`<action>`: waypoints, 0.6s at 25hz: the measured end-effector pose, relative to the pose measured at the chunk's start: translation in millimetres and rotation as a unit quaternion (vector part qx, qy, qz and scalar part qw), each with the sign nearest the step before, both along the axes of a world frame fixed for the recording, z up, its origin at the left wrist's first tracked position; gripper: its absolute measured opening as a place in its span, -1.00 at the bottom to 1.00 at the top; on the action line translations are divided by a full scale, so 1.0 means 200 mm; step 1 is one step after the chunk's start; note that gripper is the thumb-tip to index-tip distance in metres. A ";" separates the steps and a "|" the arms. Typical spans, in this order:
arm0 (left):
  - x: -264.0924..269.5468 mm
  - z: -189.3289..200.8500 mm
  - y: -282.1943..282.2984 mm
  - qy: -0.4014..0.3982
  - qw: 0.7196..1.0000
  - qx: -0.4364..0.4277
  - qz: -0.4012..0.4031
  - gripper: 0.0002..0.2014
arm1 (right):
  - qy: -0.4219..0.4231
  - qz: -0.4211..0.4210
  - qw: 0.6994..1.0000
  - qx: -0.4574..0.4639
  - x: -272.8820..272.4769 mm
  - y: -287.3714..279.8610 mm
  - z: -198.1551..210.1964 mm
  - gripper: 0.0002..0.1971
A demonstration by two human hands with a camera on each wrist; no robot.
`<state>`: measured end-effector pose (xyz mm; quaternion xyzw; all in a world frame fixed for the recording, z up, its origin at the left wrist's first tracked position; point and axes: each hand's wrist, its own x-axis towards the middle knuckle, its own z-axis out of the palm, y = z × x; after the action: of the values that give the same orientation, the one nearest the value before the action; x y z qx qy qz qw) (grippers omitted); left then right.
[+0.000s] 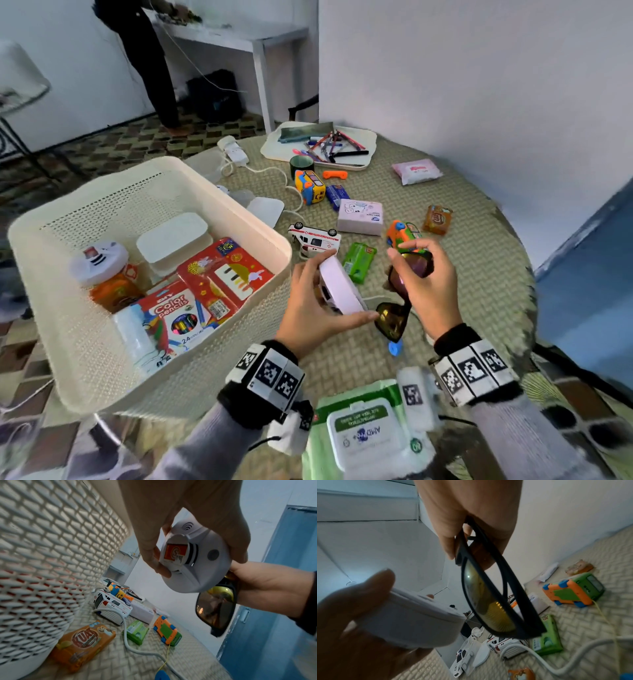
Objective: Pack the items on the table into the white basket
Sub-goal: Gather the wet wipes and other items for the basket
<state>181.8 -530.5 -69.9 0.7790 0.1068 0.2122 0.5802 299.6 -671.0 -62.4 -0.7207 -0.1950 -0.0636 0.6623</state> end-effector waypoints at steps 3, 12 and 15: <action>-0.10 0.05 -0.02 -0.009 1.000 0.011 -0.006 -0.02 | 0.030 0.024 0.999 0.012 -0.14 -0.06 0.04 -0.86; -0.54 0.18 0.00 -0.013 0.999 0.044 0.001 -0.03 | 0.104 0.053 0.993 -0.011 -0.63 -0.16 0.03 -0.82; -0.72 0.25 0.02 -0.020 0.999 0.034 0.009 -0.01 | 0.130 0.074 0.989 -0.001 -0.81 -0.13 0.02 -0.84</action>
<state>38.6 -526.8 -19.7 0.7930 0.0950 0.2365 0.5533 137.0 -698.0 -57.6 -0.7070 -0.1602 0.0803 0.6841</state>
